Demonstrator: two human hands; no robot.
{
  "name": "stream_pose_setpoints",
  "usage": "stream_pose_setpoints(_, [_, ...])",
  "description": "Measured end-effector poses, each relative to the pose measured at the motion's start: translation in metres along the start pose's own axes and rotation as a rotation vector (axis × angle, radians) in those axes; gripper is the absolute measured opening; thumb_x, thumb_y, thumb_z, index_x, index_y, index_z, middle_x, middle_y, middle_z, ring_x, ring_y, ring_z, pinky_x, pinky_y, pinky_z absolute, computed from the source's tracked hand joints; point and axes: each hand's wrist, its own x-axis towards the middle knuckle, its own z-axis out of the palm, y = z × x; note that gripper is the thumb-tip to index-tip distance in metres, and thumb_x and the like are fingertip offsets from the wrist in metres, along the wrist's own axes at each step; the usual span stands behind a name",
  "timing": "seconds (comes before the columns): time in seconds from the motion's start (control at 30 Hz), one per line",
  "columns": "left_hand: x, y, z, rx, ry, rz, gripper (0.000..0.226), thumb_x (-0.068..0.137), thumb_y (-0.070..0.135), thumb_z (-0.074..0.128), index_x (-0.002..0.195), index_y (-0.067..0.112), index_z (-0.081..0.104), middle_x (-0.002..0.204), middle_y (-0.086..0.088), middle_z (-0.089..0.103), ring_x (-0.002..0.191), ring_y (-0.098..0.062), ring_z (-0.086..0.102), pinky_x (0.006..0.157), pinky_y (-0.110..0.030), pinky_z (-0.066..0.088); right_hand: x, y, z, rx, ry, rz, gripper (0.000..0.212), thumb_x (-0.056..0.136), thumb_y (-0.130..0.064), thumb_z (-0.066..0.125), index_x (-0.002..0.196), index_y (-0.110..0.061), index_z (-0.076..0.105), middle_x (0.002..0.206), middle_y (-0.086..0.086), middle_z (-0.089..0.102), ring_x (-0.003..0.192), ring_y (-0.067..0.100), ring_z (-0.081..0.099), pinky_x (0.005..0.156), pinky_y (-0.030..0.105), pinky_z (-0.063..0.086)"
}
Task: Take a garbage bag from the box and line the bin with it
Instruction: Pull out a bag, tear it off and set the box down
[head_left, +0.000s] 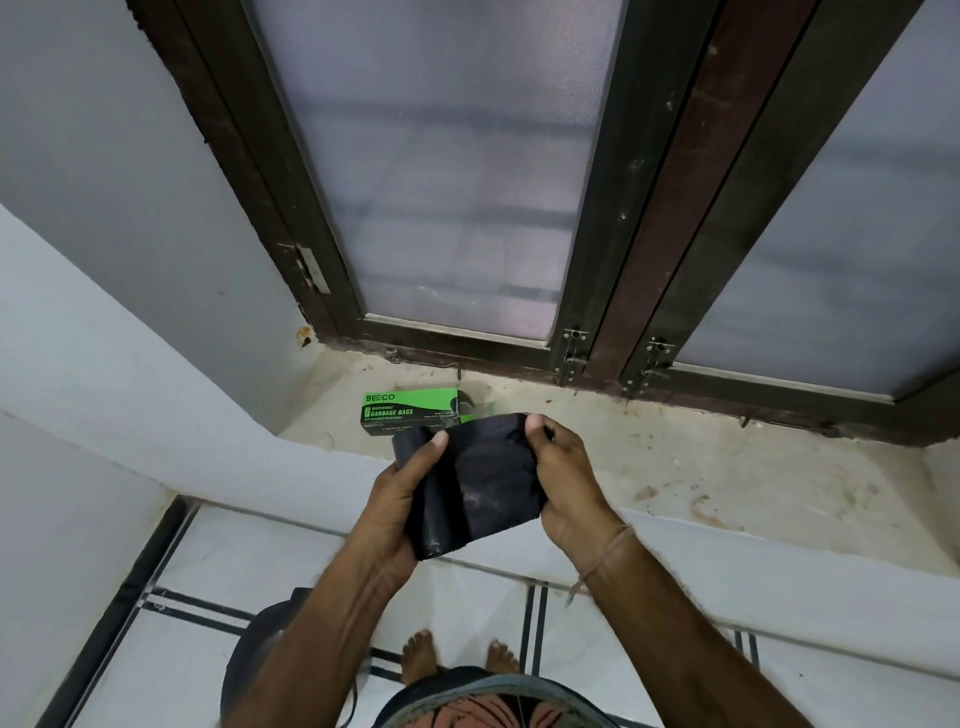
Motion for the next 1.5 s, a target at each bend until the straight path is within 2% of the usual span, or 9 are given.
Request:
stream_pose_setpoints(0.17, [-0.002,0.002,-0.001,0.072,-0.01,0.031,0.052,0.087,0.048,0.071,0.125,0.013,0.07,0.119,-0.014,0.075,0.11,-0.033,0.072,0.093,-0.044,0.057,-0.004,0.003,0.001,-0.476,-0.196,-0.144,0.057,0.075,-0.072,0.074,0.101,-0.022,0.08,0.097,0.004,0.081,0.094,0.02,0.076,0.094,0.053,0.059])
stream_pose_setpoints(0.33, [0.002,0.003,-0.009,0.022,0.018,0.028,0.053,0.085,0.046,0.073,0.127,0.013,0.069,0.122,-0.014,0.074,0.114,-0.034,0.07,0.105,-0.05,0.051,-0.003,0.003,0.002,-0.116,-0.101,-0.047,0.03,0.108,-0.03,0.053,0.109,-0.006,0.072,0.101,0.01,0.078,0.09,0.023,0.072,0.069,0.029,0.059])
stream_pose_setpoints(0.4, [0.002,0.002,-0.012,0.018,0.028,0.02,0.052,0.086,0.047,0.073,0.127,0.015,0.07,0.122,-0.012,0.074,0.115,-0.033,0.069,0.108,-0.053,0.048,-0.002,0.002,0.006,-0.034,-0.028,0.011,0.03,0.11,-0.025,0.049,0.112,-0.003,0.069,0.101,0.012,0.076,0.092,0.025,0.07,0.073,0.033,0.06])
stream_pose_setpoints(0.57, [-0.003,0.001,-0.015,0.051,-0.04,0.01,0.055,0.087,0.052,0.072,0.13,0.018,0.069,0.129,-0.014,0.071,0.12,-0.037,0.066,0.105,-0.062,0.047,-0.013,-0.004,0.022,-0.011,-0.052,0.128,0.036,0.107,-0.043,0.048,0.106,-0.019,0.075,0.095,0.005,0.08,0.087,0.026,0.075,0.073,0.041,0.061])
stream_pose_setpoints(0.73, [-0.003,0.007,-0.025,0.033,-0.065,0.014,0.06,0.088,0.057,0.069,0.131,0.016,0.068,0.13,-0.019,0.069,0.123,-0.04,0.064,0.11,-0.059,0.044,-0.019,-0.001,0.028,-0.38,-0.195,-0.076,0.026,0.092,-0.041,0.076,0.089,-0.015,0.076,0.065,-0.009,0.065,0.05,0.005,0.055,0.042,0.018,0.036])
stream_pose_setpoints(0.83, [-0.002,0.014,-0.026,0.049,-0.031,0.038,0.055,0.088,0.054,0.067,0.126,0.014,0.07,0.123,-0.019,0.072,0.118,-0.039,0.066,0.108,-0.054,0.048,-0.012,0.006,0.036,-0.362,-0.092,-0.043,0.03,0.097,-0.043,0.069,0.096,-0.013,0.076,0.074,0.002,0.069,0.064,0.021,0.059,0.052,0.027,0.037])
stream_pose_setpoints(1.13, [-0.003,0.045,-0.051,0.003,-0.104,-0.015,0.041,0.095,0.047,0.062,0.122,0.018,0.072,0.118,-0.009,0.076,0.109,-0.028,0.073,0.097,-0.046,0.055,-0.016,0.003,0.073,-0.149,0.103,-0.006,0.027,0.109,-0.027,0.05,0.107,-0.011,0.072,0.087,0.006,0.076,0.074,0.025,0.068,0.056,0.031,0.051])
stream_pose_setpoints(1.33, [-0.002,0.057,-0.065,0.052,-0.148,-0.042,0.042,0.092,0.047,0.066,0.12,0.016,0.074,0.118,-0.012,0.076,0.112,-0.031,0.071,0.105,-0.05,0.051,-0.028,0.0,0.087,-0.214,-0.133,-0.062,0.03,0.098,-0.03,0.07,0.11,-0.004,0.077,0.104,0.01,0.081,0.092,0.018,0.078,0.075,0.025,0.059])
stream_pose_setpoints(1.5, [-0.006,0.066,-0.074,0.097,-0.196,-0.04,0.045,0.092,0.051,0.063,0.12,0.018,0.073,0.115,-0.009,0.077,0.108,-0.027,0.073,0.098,-0.043,0.055,-0.032,0.01,0.098,-0.258,-0.001,-0.064,0.025,0.102,-0.027,0.064,0.106,-0.005,0.076,0.091,0.005,0.08,0.076,0.012,0.076,0.059,0.021,0.054])
